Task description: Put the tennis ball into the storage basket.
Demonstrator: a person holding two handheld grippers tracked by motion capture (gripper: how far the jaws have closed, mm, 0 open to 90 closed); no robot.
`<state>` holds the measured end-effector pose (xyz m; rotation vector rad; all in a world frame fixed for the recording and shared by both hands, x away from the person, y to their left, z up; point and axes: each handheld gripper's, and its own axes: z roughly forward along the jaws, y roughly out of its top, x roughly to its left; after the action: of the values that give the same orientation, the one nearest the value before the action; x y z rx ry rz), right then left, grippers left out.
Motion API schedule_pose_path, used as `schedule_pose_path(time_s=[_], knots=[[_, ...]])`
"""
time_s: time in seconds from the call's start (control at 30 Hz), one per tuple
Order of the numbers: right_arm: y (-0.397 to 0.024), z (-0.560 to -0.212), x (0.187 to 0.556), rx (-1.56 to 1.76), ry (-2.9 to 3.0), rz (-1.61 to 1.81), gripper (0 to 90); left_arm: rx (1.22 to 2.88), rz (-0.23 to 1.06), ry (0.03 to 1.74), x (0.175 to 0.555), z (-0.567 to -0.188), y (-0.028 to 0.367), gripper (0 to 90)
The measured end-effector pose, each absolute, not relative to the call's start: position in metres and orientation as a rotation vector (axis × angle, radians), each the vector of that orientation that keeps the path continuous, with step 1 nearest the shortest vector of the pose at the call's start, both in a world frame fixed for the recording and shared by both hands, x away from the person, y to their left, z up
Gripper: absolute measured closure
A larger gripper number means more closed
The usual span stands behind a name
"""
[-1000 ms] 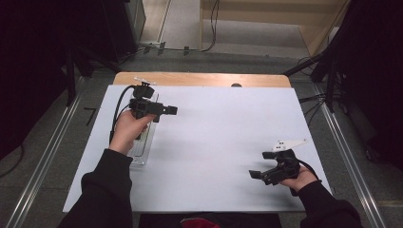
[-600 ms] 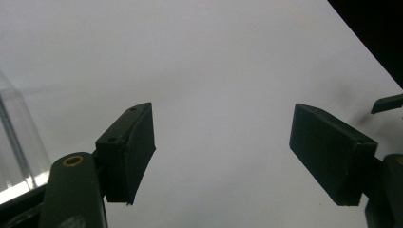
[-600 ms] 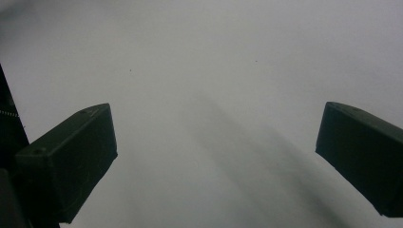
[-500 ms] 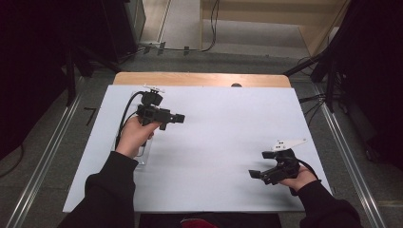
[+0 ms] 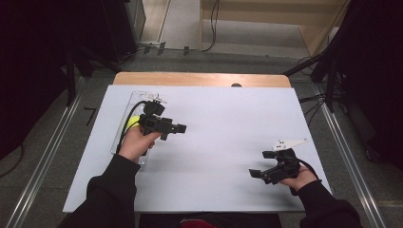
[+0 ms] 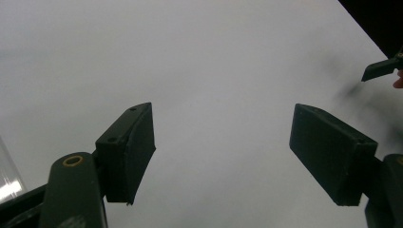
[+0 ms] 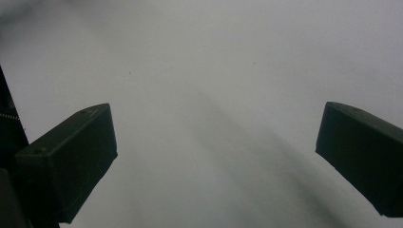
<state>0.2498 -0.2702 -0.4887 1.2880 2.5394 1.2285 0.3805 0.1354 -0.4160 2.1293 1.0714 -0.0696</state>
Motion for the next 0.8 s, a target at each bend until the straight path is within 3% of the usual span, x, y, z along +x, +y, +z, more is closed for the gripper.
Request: schedule_pose_path(time_s=[0.8], knots=[[-0.274,-0.489,0.249,1.292,2.521,1.238,0.0,2.161,-0.088,1.006,0.353,-0.434,0.140,24.1]])
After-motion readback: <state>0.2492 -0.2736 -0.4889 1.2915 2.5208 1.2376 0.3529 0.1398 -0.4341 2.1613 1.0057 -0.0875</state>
